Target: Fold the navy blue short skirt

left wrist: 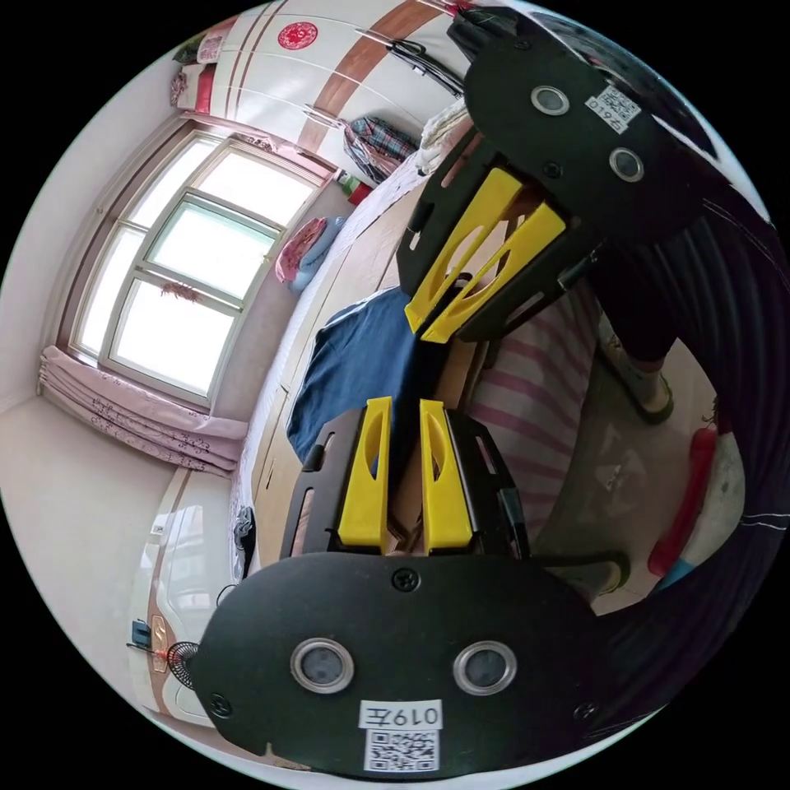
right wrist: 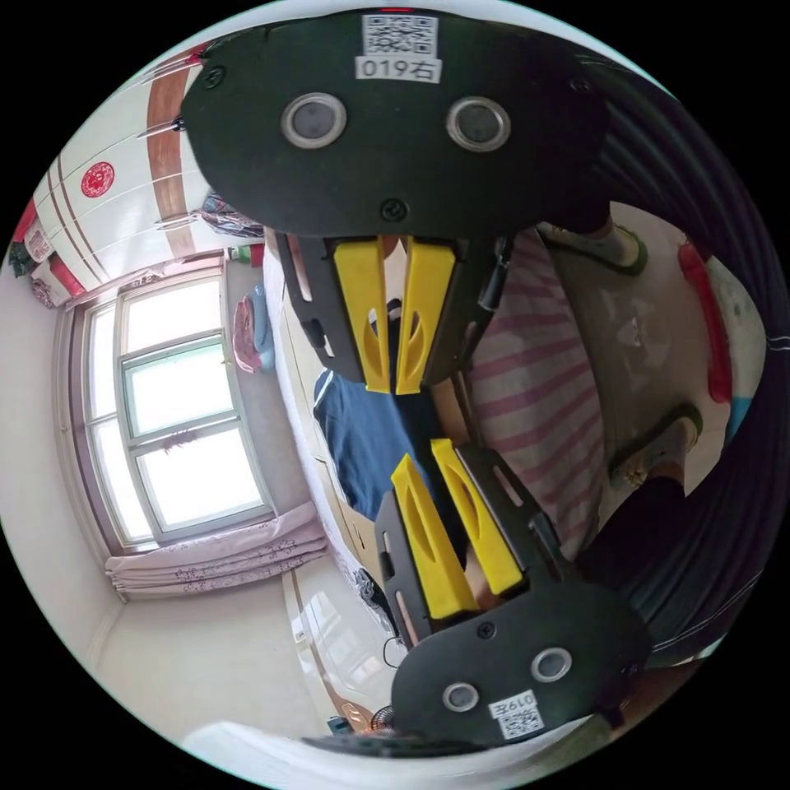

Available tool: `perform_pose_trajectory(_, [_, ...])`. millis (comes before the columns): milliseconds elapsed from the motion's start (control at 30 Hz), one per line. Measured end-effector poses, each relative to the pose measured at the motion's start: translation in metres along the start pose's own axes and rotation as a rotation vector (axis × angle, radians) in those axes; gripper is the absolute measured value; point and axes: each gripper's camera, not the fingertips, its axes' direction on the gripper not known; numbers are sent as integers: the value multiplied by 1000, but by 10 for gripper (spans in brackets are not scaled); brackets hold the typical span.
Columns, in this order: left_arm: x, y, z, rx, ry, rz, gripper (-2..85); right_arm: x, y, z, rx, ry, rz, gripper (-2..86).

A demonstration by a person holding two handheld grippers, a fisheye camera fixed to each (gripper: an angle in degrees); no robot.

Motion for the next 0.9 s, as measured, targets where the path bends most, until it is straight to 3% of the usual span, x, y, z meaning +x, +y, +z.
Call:
perform_pose_trajectory(567, [-3, -44, -46, 37, -61, 10, 12, -97, 61, 25, -31, 126, -62, 4])
perform_pose_trajectory(900, [-11, -61, -60, 35, -69, 74, 7, -101, 95, 30, -37, 150, -52, -9])
